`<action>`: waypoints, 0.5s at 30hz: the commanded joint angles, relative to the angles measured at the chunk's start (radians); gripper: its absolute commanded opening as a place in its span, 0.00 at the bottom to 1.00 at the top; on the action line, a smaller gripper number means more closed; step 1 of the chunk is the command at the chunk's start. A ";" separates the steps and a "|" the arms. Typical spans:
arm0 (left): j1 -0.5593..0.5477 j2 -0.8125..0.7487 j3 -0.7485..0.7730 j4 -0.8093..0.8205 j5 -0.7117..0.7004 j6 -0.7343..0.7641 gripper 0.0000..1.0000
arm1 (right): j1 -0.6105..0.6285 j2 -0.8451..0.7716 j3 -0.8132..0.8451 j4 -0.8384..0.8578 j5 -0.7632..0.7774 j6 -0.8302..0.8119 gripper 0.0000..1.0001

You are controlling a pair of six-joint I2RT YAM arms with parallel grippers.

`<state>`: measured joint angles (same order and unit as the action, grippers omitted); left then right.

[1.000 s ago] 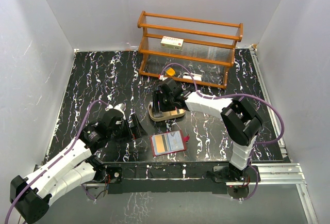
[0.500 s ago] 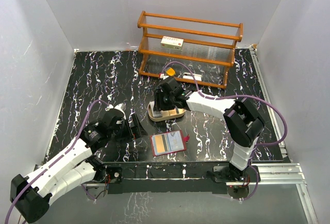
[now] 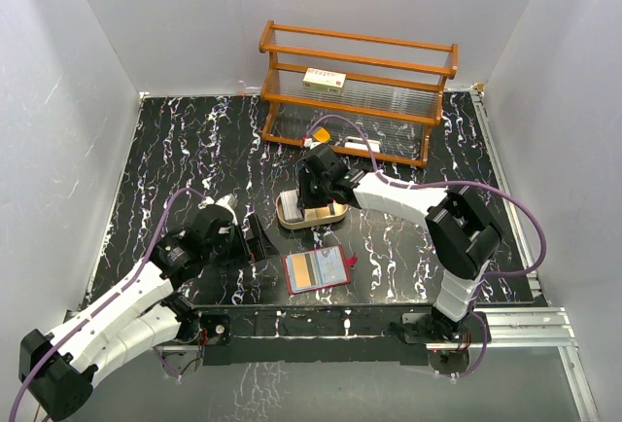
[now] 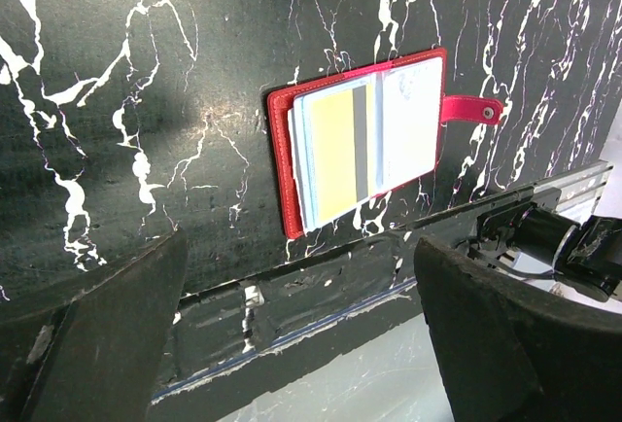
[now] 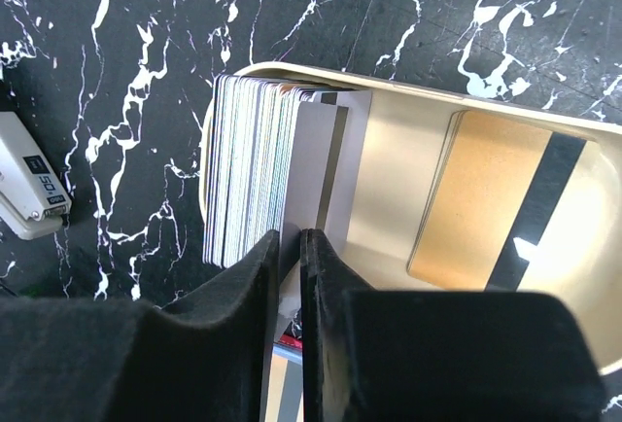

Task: Put the credit cards into the card holder
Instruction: Pick up the credit card from the storage box.

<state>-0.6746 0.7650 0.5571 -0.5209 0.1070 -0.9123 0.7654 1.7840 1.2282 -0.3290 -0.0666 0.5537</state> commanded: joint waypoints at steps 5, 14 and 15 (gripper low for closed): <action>-0.003 0.026 0.019 0.027 0.058 0.002 0.97 | 0.007 -0.095 -0.009 0.032 0.018 0.004 0.10; -0.003 0.020 0.021 0.048 0.065 -0.001 0.94 | 0.006 -0.141 -0.046 0.009 0.065 0.012 0.00; -0.003 0.015 0.020 0.067 0.081 0.001 0.93 | 0.008 -0.152 -0.053 0.004 0.075 0.012 0.00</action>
<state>-0.6746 0.7994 0.5571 -0.4931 0.1436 -0.9165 0.7647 1.7050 1.1843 -0.3412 -0.0177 0.5564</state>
